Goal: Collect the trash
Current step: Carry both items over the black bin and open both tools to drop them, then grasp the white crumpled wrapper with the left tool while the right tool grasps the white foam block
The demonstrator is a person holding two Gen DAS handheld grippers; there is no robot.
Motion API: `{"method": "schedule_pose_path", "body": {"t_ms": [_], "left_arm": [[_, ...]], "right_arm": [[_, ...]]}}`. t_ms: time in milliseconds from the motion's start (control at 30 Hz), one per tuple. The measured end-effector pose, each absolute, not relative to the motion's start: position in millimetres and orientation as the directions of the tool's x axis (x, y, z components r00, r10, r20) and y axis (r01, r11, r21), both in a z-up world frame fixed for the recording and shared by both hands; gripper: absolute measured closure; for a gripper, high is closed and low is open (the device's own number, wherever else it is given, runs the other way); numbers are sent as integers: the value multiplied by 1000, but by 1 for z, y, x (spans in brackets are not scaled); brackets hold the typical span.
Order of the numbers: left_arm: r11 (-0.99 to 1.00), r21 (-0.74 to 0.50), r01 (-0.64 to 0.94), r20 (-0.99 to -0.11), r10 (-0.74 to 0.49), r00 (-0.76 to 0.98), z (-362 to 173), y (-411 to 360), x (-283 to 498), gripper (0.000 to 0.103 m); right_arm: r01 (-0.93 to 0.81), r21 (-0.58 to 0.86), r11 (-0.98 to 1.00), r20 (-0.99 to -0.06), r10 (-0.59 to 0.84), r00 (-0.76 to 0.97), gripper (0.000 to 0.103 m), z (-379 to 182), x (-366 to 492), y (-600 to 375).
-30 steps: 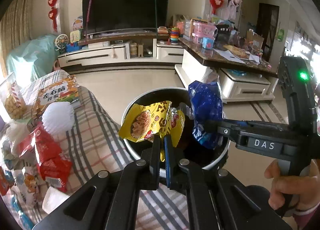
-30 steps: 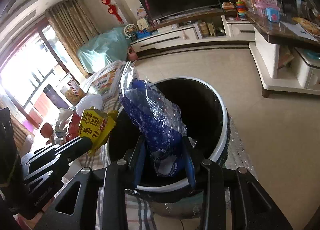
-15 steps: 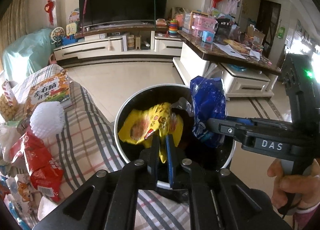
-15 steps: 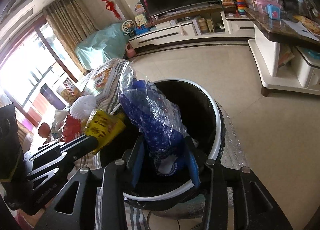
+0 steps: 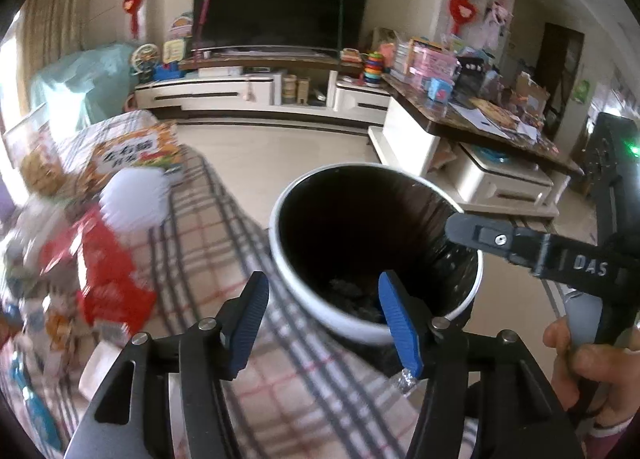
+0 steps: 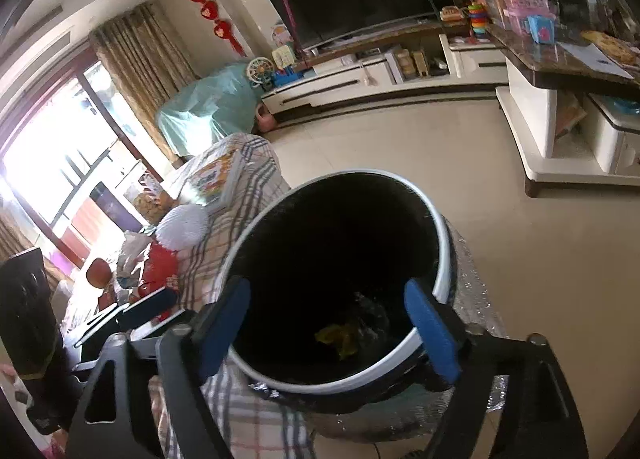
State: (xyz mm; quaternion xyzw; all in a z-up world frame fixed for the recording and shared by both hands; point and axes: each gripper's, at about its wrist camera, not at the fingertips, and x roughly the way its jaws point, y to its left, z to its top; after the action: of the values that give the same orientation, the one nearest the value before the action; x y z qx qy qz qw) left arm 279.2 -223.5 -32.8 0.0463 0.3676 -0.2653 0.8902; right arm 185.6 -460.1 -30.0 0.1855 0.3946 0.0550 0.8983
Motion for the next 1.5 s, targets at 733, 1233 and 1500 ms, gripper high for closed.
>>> {"method": "schedule_pose_path", "body": {"t_ms": [733, 1233, 1500], "left_arm": [[941, -138, 308, -689, -315, 653, -29, -94, 177, 44], [976, -152, 157, -714, -218, 665, -13, -34, 153, 41], [971, -173, 165, -721, -240, 650, -1, -23, 174, 41]], "right_arm": [[-201, 330, 922, -647, 376, 663, 8, -31, 143, -338], [-389, 275, 879, -672, 465, 576, 8, -46, 142, -268], [-452, 230, 862, -704, 468, 534, 8, -55, 158, -245]]}}
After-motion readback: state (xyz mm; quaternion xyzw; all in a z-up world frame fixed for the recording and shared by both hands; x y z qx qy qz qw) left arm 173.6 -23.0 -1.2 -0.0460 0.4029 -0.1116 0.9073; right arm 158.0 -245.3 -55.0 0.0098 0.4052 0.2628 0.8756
